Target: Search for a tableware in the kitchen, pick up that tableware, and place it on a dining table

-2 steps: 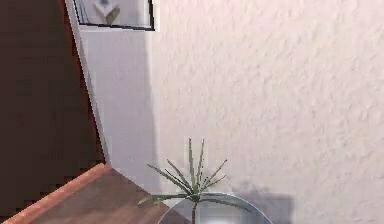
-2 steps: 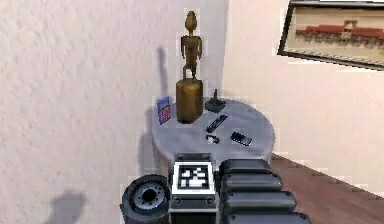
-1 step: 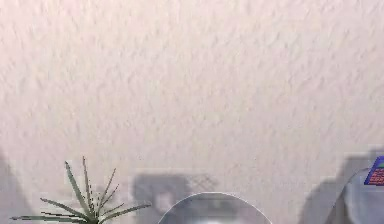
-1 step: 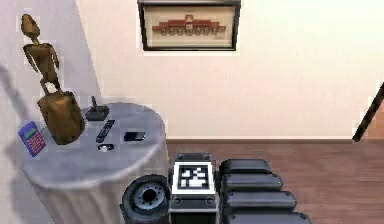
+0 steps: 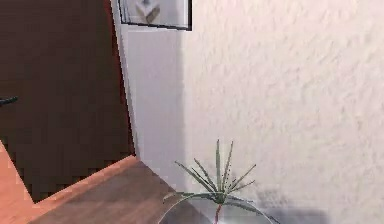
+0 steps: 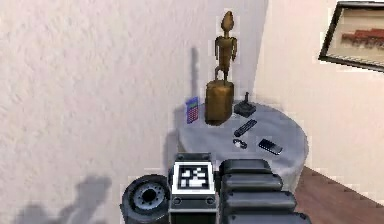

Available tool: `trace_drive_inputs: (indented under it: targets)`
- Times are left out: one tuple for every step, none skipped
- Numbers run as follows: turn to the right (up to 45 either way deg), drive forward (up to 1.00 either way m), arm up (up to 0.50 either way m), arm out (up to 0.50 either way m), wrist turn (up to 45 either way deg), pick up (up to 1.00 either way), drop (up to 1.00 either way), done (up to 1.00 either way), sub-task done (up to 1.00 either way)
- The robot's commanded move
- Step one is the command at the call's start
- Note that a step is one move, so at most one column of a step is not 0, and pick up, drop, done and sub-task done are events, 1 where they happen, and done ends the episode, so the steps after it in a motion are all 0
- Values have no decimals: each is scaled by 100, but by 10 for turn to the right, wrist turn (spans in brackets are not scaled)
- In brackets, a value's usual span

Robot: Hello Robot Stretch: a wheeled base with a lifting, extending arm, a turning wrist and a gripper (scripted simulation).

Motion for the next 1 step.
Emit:
trace_drive_inputs:
  targets:
    - [-450, 0, 0, 0, 0, 0, 0, 0, 0]
